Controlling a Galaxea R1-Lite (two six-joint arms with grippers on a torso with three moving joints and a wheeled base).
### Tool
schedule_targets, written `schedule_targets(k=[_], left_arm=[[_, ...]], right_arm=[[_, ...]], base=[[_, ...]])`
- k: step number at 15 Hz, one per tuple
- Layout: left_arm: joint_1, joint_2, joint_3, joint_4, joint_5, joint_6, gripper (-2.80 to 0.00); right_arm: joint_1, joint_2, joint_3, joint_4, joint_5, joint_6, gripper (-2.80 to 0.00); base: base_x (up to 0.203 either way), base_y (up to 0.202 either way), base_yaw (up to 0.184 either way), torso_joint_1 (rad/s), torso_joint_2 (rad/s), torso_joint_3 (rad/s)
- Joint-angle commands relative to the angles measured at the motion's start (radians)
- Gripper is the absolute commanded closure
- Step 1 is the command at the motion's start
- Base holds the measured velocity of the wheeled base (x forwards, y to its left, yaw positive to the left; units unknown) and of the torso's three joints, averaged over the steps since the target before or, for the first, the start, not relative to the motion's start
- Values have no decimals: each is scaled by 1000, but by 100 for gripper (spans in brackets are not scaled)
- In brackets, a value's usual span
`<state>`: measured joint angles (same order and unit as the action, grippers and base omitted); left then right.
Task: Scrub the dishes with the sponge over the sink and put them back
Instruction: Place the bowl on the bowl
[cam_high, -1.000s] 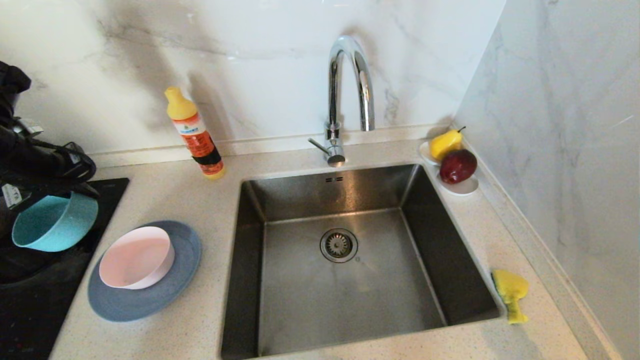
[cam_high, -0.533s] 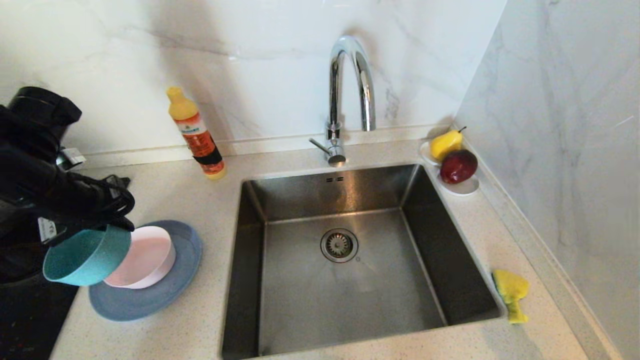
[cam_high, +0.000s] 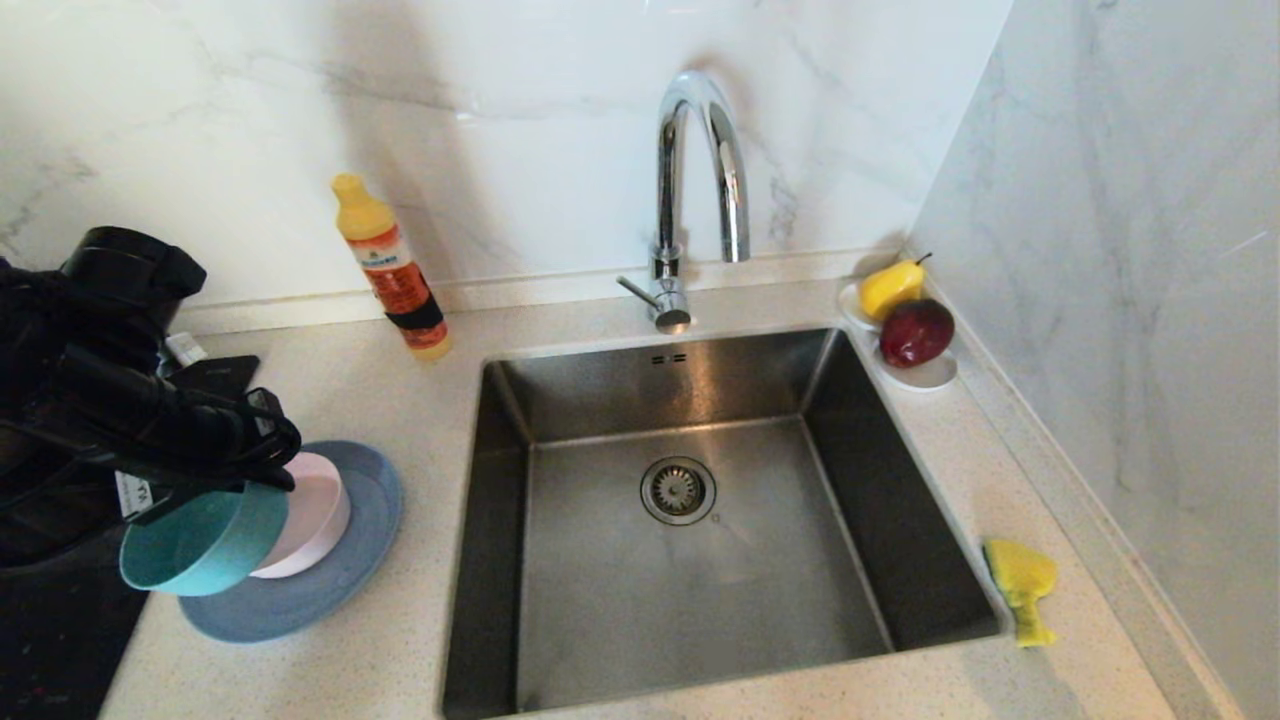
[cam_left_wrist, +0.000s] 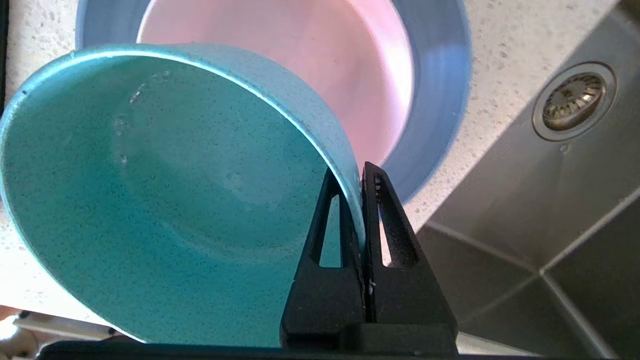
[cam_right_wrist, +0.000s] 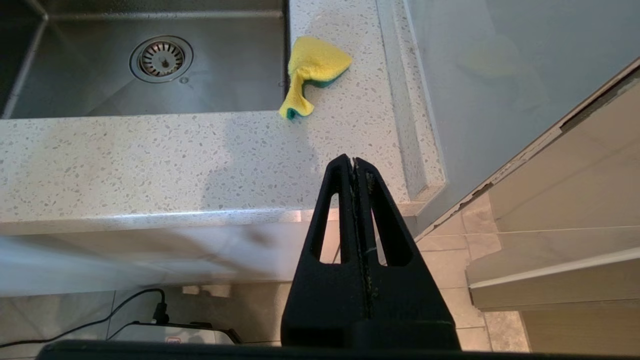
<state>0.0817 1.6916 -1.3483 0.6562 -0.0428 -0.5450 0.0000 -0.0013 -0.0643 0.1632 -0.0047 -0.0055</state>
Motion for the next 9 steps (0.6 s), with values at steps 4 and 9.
schedule_targets(k=[4, 9], left_arm=[[0, 33, 39, -76, 4, -9, 0], [0, 50, 46, -110, 8, -9, 0]], right_arm=[[0, 1, 0, 1, 0, -1, 0], [0, 1, 0, 1, 0, -1, 0]], base=[[0, 0, 0, 0, 0, 0], [0, 0, 0, 0, 0, 0]])
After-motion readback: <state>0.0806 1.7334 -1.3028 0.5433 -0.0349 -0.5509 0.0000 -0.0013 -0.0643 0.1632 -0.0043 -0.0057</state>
